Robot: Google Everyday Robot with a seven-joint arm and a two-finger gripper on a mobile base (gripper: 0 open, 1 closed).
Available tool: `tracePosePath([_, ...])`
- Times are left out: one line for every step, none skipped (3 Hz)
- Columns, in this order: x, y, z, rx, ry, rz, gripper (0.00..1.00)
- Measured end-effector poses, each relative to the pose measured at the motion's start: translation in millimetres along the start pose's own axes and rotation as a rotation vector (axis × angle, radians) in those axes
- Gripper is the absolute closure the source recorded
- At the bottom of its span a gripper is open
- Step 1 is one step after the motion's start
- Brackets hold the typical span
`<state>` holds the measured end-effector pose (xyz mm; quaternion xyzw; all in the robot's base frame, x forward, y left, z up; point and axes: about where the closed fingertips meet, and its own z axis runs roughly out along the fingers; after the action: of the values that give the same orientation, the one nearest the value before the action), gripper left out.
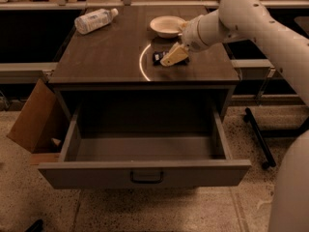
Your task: Pick rxbar blueberry from top drawer and place on counter
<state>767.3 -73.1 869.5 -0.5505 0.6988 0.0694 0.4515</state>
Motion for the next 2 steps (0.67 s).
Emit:
tracePosePath([2, 0, -2, -0.003, 0.001, 0.0, 0.0])
tracePosePath([1, -2, -23, -0.009, 0.018, -0.031, 0.0])
